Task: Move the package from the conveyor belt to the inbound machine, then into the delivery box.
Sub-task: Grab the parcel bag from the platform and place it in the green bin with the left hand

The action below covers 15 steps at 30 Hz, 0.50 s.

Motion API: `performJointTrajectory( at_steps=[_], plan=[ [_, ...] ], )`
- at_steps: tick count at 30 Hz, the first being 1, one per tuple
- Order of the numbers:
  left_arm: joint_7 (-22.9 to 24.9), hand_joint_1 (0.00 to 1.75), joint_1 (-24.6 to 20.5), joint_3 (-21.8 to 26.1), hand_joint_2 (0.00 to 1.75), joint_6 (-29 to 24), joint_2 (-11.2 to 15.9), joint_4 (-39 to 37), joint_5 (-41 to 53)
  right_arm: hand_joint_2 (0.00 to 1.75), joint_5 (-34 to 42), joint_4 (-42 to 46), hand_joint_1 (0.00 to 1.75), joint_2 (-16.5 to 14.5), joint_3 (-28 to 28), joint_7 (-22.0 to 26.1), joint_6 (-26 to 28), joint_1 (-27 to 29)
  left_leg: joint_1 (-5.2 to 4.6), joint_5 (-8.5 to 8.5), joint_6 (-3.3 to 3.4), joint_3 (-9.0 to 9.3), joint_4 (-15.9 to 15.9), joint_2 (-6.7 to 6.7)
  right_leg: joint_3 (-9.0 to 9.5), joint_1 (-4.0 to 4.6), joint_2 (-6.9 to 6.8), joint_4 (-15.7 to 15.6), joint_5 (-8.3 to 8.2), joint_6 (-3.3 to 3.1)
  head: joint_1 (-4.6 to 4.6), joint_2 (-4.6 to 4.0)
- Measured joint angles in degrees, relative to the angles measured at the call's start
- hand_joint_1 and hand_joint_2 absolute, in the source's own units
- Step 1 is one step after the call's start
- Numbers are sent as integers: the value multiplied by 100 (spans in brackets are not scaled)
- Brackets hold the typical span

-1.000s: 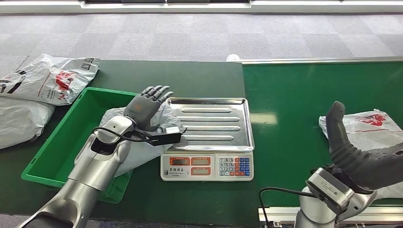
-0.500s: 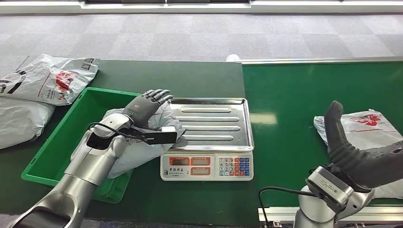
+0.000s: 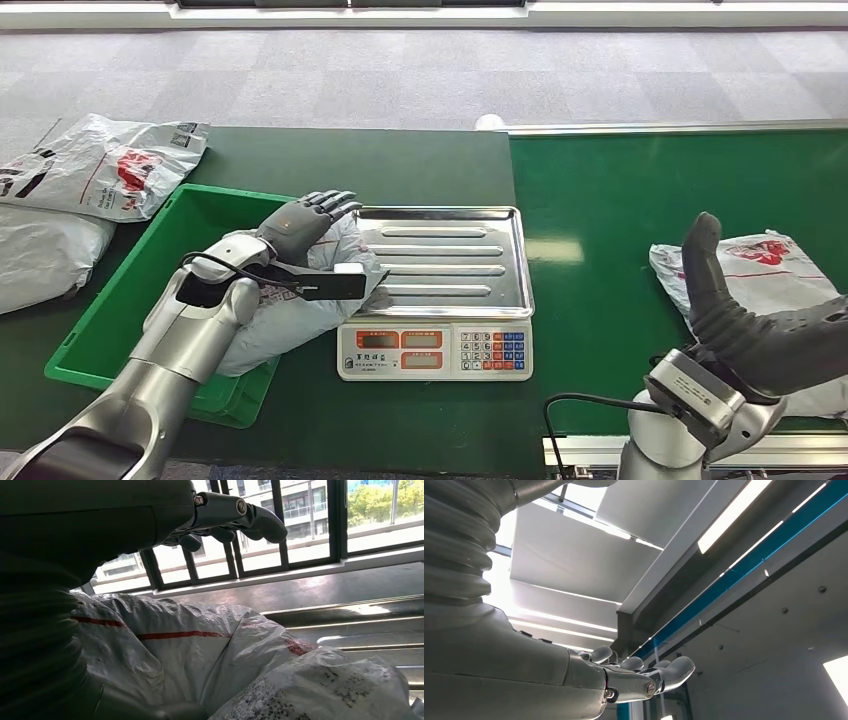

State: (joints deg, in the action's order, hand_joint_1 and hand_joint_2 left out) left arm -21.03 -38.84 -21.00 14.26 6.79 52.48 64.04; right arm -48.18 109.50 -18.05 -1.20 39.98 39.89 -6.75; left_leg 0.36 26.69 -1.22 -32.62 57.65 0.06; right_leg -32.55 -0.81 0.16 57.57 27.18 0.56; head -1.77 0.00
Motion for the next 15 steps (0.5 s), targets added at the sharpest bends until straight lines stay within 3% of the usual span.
performJointTrajectory(
  at_steps=[2,5,6,15],
  plan=[
    [23,9,0,-2,175,4,3,1,-4,175,-1,-1,0,0,-2,0,0,0,0,0,0,0,0,0,0,0,0,0,0,0,0,0],
    [66,140,1,-7,175,27,6,2,-4,175,-2,-2,0,0,-5,-1,0,0,0,0,0,0,0,0,0,0,0,0,0,0,0,0],
    [72,175,3,-10,175,49,10,2,-5,175,-5,-2,0,0,-6,-4,0,0,0,0,0,0,0,-1,0,0,0,0,0,0,0,0],
    [55,175,14,-50,175,211,63,2,-33,175,-28,-2,0,0,-7,-55,0,1,0,-2,0,-1,0,-2,0,0,0,0,-2,-2,0,0]
  ],
)
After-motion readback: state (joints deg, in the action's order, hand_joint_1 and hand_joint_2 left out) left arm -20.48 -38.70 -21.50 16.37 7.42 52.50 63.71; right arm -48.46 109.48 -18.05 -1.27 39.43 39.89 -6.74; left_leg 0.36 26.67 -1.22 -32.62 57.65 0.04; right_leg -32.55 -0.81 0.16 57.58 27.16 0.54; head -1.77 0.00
